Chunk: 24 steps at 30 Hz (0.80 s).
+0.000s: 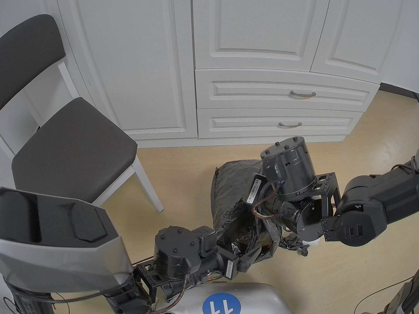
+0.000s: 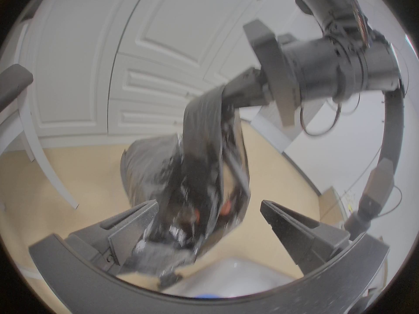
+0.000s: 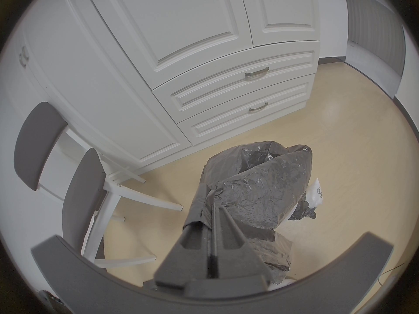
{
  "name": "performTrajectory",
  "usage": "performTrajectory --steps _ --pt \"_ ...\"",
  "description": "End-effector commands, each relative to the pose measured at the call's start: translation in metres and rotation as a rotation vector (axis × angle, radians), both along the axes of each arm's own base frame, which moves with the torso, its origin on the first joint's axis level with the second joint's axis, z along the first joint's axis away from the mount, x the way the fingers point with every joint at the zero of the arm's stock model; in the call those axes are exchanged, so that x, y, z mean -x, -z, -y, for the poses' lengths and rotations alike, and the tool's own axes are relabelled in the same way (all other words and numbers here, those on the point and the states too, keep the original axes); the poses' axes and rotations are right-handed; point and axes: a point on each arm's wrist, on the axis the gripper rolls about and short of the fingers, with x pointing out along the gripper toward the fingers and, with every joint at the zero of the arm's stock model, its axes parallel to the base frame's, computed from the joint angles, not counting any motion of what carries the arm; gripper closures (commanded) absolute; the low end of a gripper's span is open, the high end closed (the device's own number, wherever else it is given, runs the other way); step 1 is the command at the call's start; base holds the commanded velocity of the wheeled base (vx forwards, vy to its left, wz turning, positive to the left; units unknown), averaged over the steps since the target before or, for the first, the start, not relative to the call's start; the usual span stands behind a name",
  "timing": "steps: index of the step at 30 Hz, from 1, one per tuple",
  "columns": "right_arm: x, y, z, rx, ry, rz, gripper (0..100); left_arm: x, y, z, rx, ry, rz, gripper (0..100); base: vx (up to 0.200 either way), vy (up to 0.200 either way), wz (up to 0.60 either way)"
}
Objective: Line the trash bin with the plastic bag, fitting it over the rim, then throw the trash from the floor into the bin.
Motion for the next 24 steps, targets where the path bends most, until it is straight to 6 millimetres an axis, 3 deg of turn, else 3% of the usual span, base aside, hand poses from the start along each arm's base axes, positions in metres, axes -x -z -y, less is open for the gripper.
performTrajectory --steps 1,5,11,13,19,24 --pt "-0.007 -0.001 0.005 -0.002 0.025 0.005 100 0.012 -0.023 -0.024 -0.127 0.039 -0.119 0 0.0 0.0 0.0" --pt "-0.008 -0.002 0.007 -0.002 0.03 0.008 100 0.012 -0.026 -0.023 -0.177 0.043 -0.19 0 0.0 0.0 0.0" --pt "-0.01 0.0 0.006 0.002 0.032 0.003 100 -0.015 0.007 -0.009 -0.176 -0.041 -0.318 0 0.0 0.0 0.0" --pt "-0.01 0.0 0.006 0.002 0.032 0.003 100 -0.019 0.009 -0.01 -0.177 -0.053 -0.321 0 0.0 0.0 0.0" --pt "-0.009 -0.003 0.007 -0.003 0.031 0.009 100 -0.012 -0.009 -0.017 -0.175 -0.047 -0.298 0 0.0 0.0 0.0" --pt "-0.009 0.0 0.006 0.004 0.03 0.002 100 0.004 -0.018 -0.03 -0.292 0.0 -0.316 0 0.0 0.0 0.0"
